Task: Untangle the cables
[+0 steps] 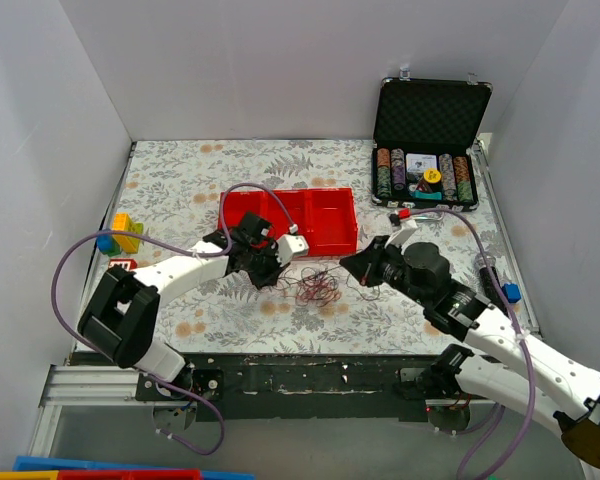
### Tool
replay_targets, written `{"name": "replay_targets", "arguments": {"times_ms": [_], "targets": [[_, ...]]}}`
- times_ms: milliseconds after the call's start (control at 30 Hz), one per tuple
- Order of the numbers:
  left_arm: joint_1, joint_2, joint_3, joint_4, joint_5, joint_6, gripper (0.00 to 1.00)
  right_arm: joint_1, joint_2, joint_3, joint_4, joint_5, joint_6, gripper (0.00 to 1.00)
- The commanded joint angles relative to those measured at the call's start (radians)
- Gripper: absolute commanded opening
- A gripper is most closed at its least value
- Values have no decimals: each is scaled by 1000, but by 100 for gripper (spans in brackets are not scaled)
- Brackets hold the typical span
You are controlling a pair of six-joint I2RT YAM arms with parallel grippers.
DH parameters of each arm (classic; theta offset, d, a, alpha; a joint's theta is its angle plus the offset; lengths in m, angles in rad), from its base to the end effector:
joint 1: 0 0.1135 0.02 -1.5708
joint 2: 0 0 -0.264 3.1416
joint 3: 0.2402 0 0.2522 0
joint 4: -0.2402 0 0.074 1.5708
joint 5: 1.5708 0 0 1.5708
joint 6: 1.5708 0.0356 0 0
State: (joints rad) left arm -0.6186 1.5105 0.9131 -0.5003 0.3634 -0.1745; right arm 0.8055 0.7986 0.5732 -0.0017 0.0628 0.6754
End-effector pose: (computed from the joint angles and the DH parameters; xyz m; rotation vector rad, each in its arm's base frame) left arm 0.2283 -0.1780 0.1933 0.7258 2.6605 -0.7234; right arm 0.1365 0.1389 0.2817 -0.0766 1.9112 0.9815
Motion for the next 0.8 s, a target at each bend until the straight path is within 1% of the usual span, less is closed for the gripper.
{"name": "replay_targets", "arguments": {"times_ms": [0,100,200,367,500,600,767], "targets": [[40,-101,-43,8,-98,35,0,-5,-70,111,-70,98,-53,1],[54,-145,-68,6,-112,38,0,-6,-93,149,-112,149,-74,1],[69,-174,-97,6,-133,47,0,-6,-122,191,-126,166,-89,1],[101,-199,-181,48,-273,79,0,-6,-148,309,-184,184,-123,1],[224,-234,-244,49,-285,125,0,-6,-180,381,-210,212,-161,1],[301,-272,-295,66,-300,165,0,-6,-194,439,-259,267,-201,1],[371,-308,-345,77,-313,224,0,-6,-205,491,-334,325,-249,1]]}}
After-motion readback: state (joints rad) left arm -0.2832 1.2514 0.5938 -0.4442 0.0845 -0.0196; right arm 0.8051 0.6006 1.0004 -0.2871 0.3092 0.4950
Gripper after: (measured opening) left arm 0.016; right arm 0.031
